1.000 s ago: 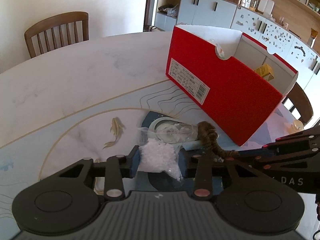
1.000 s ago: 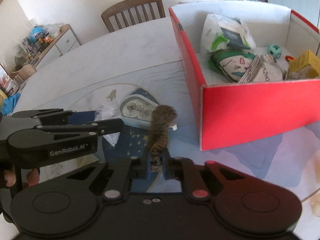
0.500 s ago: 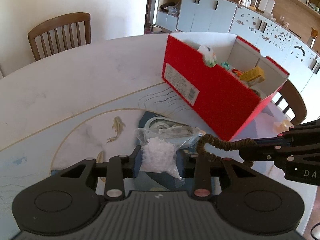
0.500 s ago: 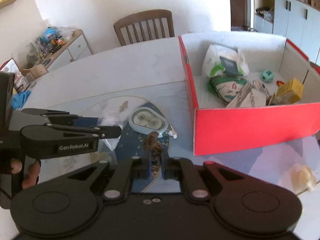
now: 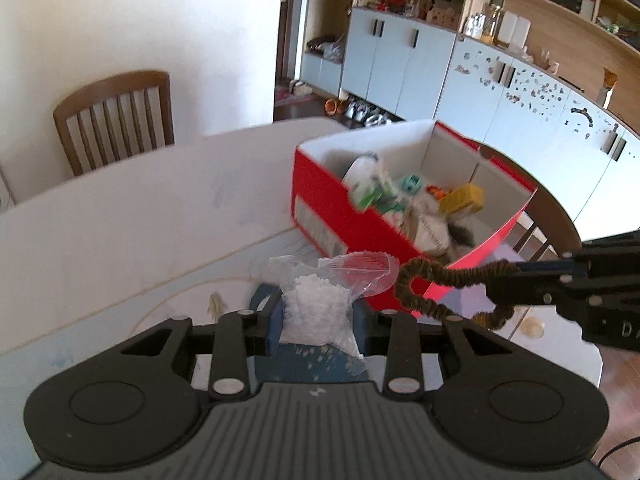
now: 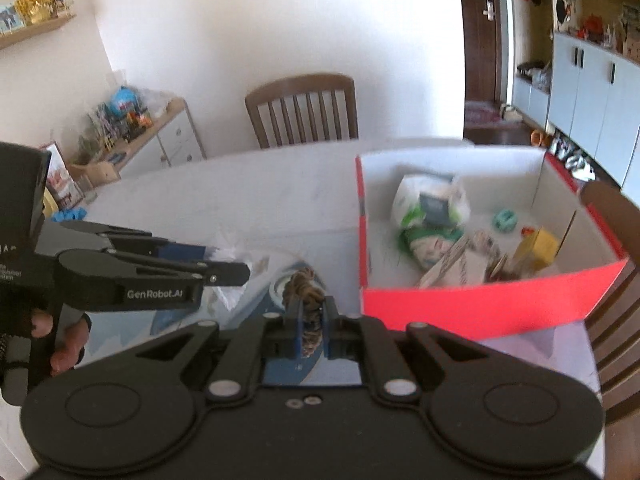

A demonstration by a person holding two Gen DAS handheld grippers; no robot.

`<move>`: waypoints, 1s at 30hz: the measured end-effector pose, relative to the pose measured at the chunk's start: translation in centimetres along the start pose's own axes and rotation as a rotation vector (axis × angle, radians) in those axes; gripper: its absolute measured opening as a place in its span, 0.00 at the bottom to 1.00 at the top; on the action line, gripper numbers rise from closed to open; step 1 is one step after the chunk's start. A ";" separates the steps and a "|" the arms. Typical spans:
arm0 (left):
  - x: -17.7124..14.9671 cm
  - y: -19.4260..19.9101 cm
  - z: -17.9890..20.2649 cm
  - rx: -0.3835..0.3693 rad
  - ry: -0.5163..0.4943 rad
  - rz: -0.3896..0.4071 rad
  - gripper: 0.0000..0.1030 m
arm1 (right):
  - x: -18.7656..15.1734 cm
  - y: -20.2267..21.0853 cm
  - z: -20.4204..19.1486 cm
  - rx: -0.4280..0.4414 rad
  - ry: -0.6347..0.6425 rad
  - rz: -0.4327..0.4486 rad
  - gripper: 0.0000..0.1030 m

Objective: Organize objects
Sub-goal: 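Carry the crystal bag and fuzzy toy over the shoebox with both tools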

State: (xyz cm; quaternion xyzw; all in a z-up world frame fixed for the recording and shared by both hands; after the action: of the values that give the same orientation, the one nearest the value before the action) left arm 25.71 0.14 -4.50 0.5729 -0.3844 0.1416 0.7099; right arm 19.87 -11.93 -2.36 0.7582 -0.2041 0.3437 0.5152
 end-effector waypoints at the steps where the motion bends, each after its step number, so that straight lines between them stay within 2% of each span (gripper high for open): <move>1: 0.4 0.2 0.3 -0.002 -0.005 0.008 0.33 | 0.4 0.3 0.3 -0.001 0.001 0.011 0.07; 8: 3.1 1.0 2.9 -0.005 -0.039 0.042 0.33 | 2.2 2.0 3.0 -0.027 -0.004 0.065 0.07; 14: 4.7 0.2 5.5 -0.004 -0.041 0.041 0.33 | 3.4 3.3 5.9 -0.027 -0.029 0.094 0.07; 23: 6.9 -3.1 9.7 0.014 -0.045 0.017 0.33 | 4.8 3.8 10.9 -0.034 -0.017 0.108 0.07; 30: 8.0 -6.6 11.9 0.038 -0.037 -0.025 0.33 | 5.8 2.6 15.5 -0.050 -0.010 0.087 0.07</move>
State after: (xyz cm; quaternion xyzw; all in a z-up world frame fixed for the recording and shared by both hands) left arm 30.65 -14.79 -2.96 0.5937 -0.3875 0.1295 0.6932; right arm 26.91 -26.92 -0.12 0.7370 -0.2480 0.3569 0.5176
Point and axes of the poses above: each gripper's, at about its wrist camera, not at the fingertips, and y roughly against the way its jaws point, z to its right, x to its top, the point moved 5 cm from there along -y, roughly the way its jaws point, and after that the axes turned 4 degrees about x, right-handed, at the moved point
